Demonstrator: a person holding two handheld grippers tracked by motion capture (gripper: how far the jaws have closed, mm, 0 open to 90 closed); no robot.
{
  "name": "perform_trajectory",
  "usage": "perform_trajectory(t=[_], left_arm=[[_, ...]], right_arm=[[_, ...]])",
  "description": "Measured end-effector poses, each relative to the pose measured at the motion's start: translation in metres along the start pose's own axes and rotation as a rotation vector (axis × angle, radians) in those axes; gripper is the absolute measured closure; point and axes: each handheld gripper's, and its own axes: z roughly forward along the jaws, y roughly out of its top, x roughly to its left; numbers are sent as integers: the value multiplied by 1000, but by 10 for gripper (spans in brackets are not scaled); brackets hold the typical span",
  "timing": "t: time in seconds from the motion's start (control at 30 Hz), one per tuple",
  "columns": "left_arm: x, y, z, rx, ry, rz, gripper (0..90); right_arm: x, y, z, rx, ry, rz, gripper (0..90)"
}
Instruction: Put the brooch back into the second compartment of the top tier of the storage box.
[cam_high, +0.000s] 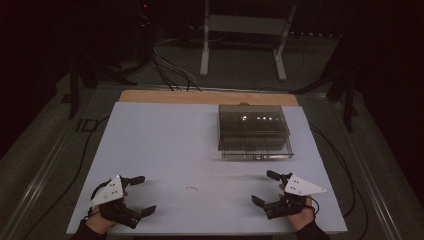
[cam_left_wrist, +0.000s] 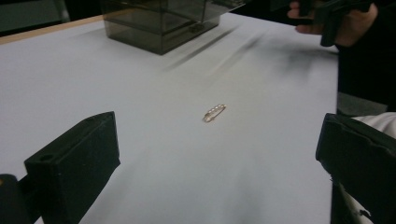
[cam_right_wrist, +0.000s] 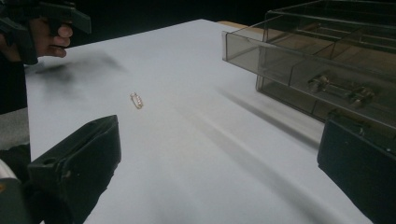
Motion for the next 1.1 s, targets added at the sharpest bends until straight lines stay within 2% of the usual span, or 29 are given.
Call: perform_trajectory(t=[0.23,0.6,0.77,0.87,0.97,1.1], left_arm=[[1,0,4,7,-23,-7,6],[-1,8,5,18,-40,-14,5],[0,19,4,9,-52,-14,6],[2,28,3,16,-48,6,6],[6,34,1,6,-51,-5,6],[9,43,2,19,-53,14,6]], right_arm=[[2,1,2,-4,7,-1,0],[3,1,4,16,-15,-3,0],[2,1,5,25,-19,-3,0],[2,2,5,16,-21,-2,0],[3,3,5,17,-20,-1,0],[3,3,5,19,-20,-4,0]])
